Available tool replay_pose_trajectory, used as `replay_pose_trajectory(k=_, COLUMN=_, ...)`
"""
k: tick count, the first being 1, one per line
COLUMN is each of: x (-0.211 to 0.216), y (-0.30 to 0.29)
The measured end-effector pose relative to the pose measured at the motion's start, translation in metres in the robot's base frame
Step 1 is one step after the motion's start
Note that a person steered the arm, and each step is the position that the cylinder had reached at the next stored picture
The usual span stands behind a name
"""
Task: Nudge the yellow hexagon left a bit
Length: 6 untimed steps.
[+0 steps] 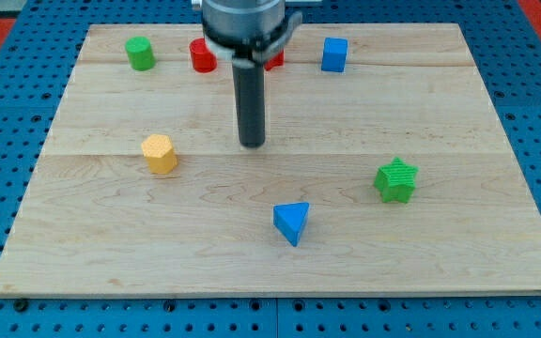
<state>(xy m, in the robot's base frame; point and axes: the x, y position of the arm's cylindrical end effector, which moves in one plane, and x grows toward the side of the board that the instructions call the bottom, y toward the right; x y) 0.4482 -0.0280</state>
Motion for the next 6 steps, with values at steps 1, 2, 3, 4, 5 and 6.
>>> replay_pose_trajectory(k=1, x=0.022, y=-0.003)
replay_pose_trajectory(k=2, x=0.025, y=-0.032)
replay_pose_trajectory(k=3, x=0.026, y=-0.072)
replay_pose_trajectory(k=4, x=0.026, y=-0.093)
replay_pose_trajectory(k=5, x=0.037, y=-0.100)
replay_pose_trajectory(k=6, x=0.043, y=-0.104)
